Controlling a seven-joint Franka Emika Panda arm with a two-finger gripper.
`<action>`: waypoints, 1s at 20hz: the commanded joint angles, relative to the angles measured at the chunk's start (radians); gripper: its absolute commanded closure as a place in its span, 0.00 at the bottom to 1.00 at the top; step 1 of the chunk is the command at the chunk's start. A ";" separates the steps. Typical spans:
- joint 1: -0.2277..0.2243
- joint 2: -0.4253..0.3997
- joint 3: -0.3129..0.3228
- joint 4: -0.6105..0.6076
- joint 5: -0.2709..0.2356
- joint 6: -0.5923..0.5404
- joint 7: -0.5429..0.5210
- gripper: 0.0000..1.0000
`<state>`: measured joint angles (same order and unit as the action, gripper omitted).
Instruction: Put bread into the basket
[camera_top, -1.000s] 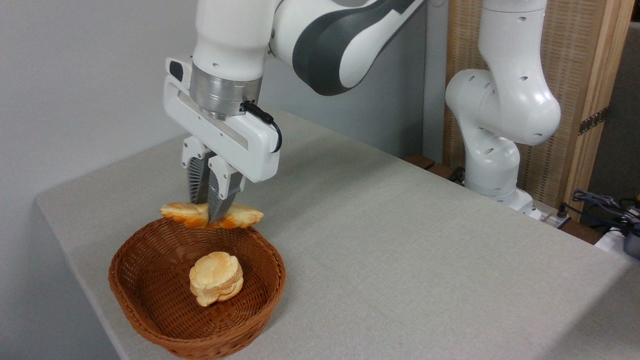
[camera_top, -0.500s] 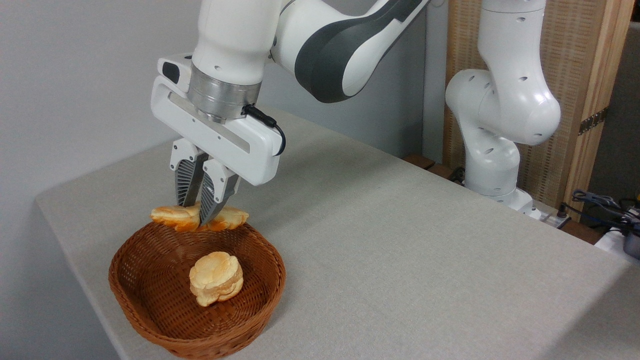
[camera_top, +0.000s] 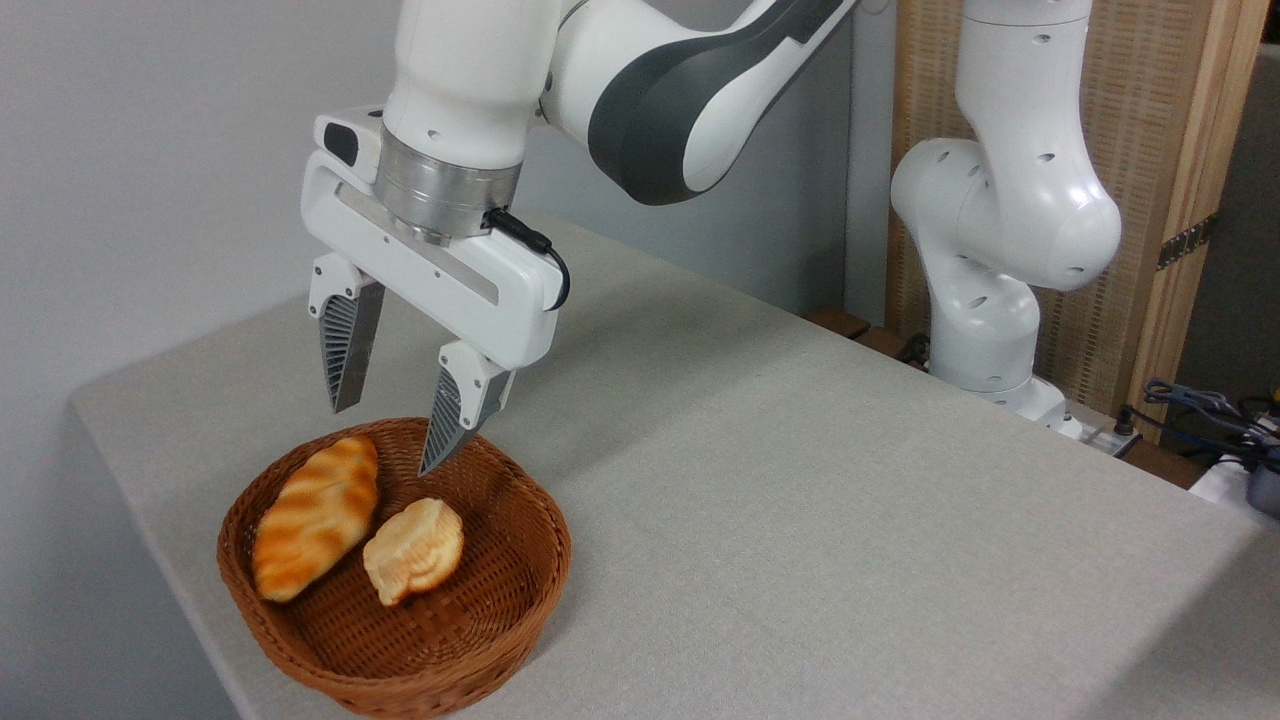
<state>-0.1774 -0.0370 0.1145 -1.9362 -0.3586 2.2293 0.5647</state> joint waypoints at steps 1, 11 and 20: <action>-0.010 -0.012 0.013 0.011 0.071 -0.068 -0.015 0.00; -0.008 -0.043 0.013 0.048 0.273 -0.355 0.112 0.00; -0.008 -0.050 0.022 0.051 0.270 -0.450 0.331 0.00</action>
<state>-0.1766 -0.0803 0.1243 -1.8972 -0.0996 1.8209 0.8469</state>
